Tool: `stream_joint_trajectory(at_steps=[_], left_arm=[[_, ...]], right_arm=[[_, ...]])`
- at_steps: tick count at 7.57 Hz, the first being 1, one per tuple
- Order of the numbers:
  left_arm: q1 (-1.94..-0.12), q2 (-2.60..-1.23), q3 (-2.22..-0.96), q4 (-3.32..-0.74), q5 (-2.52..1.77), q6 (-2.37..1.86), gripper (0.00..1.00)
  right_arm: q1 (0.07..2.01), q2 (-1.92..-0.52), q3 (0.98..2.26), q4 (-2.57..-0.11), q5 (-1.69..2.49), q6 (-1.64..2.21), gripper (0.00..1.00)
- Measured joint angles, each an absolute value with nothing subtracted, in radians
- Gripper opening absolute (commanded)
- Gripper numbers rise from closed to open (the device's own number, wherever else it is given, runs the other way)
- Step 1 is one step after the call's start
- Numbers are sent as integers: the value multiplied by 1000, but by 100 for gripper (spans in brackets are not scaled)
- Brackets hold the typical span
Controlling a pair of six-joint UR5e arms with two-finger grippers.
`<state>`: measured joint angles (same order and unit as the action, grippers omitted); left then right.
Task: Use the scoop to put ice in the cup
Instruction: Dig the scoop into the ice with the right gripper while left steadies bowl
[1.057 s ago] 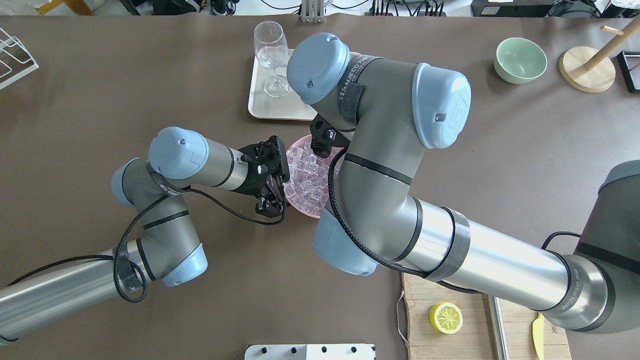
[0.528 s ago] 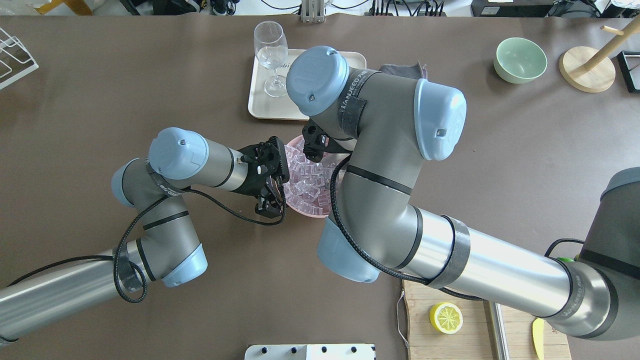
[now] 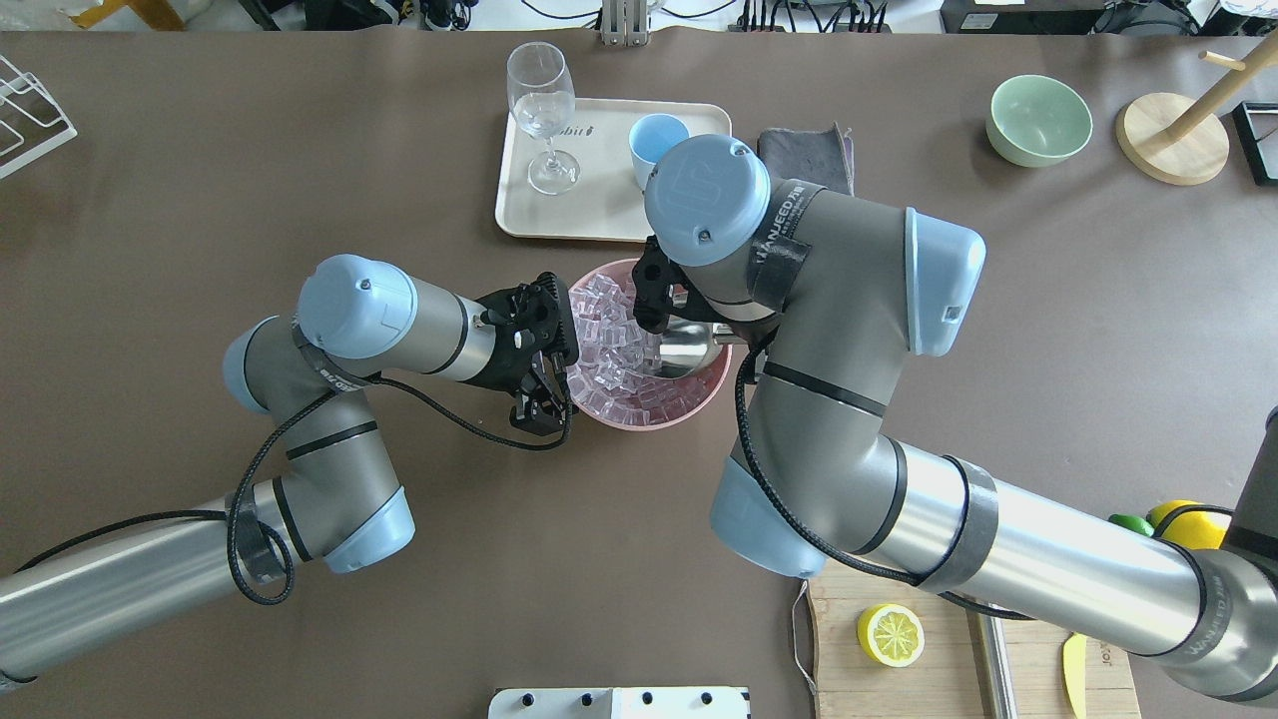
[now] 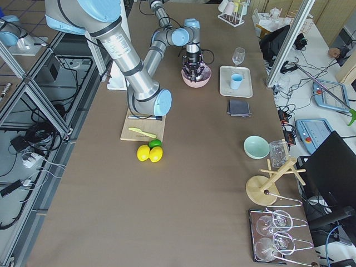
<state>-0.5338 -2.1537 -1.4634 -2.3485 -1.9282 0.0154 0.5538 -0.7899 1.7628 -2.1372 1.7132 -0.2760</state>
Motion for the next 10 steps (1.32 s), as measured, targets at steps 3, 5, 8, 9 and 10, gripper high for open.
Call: stream_joint_trajectory(at_steps=[3,5,8,9,10], left_arm=[[-534,-2154,-1463,-2349,-1928,15,99],[-535,-2154,-1463,-2348,-1928,15,99],[-537,-2154,-1463,-2348,-1928,15,99],[-537,-2154,-1463,-2347,-1929,15,99],[-538,-2153,-1463,-2347,-1930,16,99]], right_arm=[[553,-913,1829,-1966,1728,-200,0],[542,-968,1844,-1848,1739,-125,0],[517,-1021,1864,-1707,1741,-52,0],[514,-1055,1883,-1659,1742,-33,0],[513,-1085,1908,-1628,1742,-18,0]])
